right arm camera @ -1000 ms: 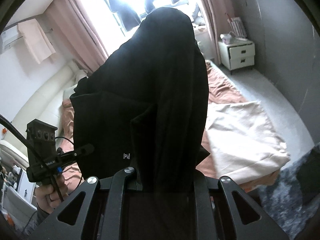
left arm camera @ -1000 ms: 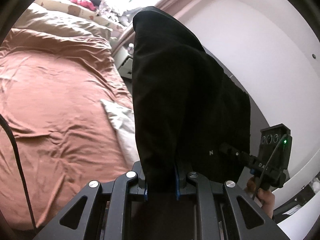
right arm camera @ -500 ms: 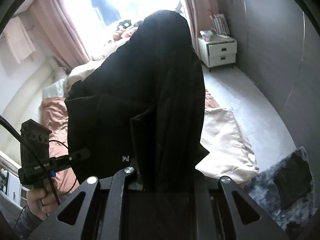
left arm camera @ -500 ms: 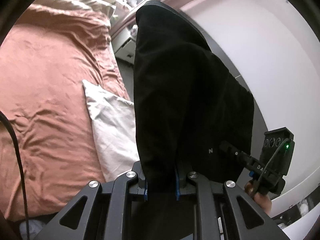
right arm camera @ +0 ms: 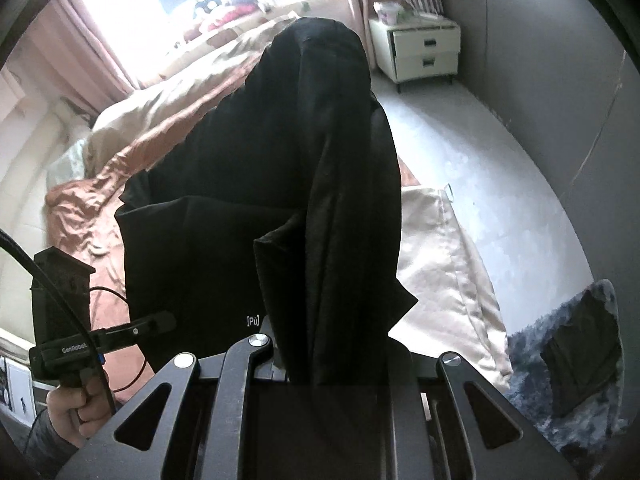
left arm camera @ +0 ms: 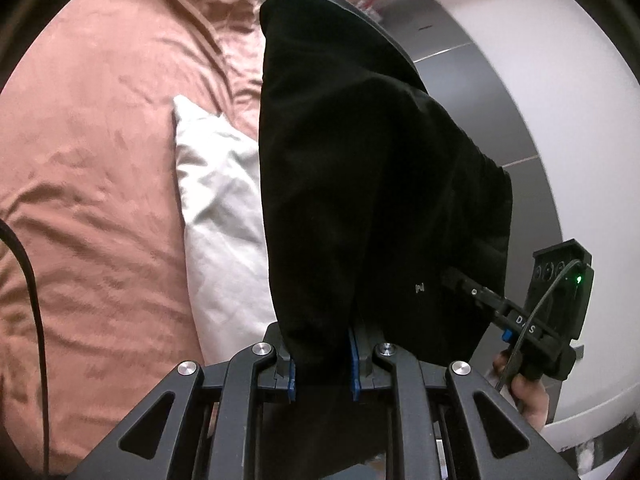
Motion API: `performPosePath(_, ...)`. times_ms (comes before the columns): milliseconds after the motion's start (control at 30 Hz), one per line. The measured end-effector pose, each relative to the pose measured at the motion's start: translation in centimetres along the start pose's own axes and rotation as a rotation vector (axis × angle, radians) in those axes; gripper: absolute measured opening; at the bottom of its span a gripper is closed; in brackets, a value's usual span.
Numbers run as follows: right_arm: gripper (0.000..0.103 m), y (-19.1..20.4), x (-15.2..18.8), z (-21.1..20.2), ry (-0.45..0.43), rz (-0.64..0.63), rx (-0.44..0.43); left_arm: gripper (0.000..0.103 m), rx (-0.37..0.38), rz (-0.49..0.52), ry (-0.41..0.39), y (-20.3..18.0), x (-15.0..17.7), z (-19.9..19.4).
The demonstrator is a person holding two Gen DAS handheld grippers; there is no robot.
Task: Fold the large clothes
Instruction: 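Carry the held black garment with both tools toward the folded clothes stack, then lower the black garment onto the clothes stack and open both tools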
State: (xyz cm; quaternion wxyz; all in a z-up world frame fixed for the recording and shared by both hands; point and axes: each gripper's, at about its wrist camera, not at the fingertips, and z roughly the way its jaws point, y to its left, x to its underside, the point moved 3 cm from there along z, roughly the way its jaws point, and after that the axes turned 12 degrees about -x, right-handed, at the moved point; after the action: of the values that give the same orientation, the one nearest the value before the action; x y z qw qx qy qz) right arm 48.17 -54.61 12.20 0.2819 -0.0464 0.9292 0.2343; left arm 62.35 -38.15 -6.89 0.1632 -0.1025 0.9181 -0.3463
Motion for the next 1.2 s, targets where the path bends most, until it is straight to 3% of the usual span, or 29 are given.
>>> performPosePath(167, 0.016, -1.0, -3.8, 2.9, 0.048, 0.013, 0.032, 0.019, -0.013, -0.009, 0.038, 1.6, -1.4, 4.4)
performPosePath(333, 0.044, -3.2, -6.0, 6.2, 0.040, 0.100, 0.156, 0.020, -0.018, -0.034, 0.086, 2.9, -2.1, 6.7)
performPosePath(433, 0.056, -3.1, -6.4, 5.1, -0.049, 0.124, 0.227, 0.027, -0.076, -0.008, 0.119, 3.3, -1.9, 7.6)
performPosePath(500, 0.057, -2.9, -5.9, 3.1, -0.113, 0.153, 0.237, 0.032, -0.096, 0.008, 0.138, 3.4, -1.8, 7.9)
performPosePath(633, 0.057, -1.9, -1.3, -0.1, -0.174, 0.210, 0.280, 0.035, -0.092, 0.037, 0.154, 3.4, -1.7, 7.2)
performPosePath(800, 0.057, -1.3, 7.0, -2.0, -0.216, 0.307, 0.255, 0.040, -0.124, 0.109, 0.143, 3.1, -1.7, 5.8)
performPosePath(1033, 0.057, -5.2, 16.3, -3.1, -0.292, 0.515, 0.107, 0.040, -0.155, 0.129, 0.112, 5.2, -2.4, 5.9)
performPosePath(1200, 0.057, -7.6, 18.7, -2.2, -0.335, 0.630, -0.026, 0.040, -0.153, 0.169, 0.102, 5.0, -3.1, 7.3)
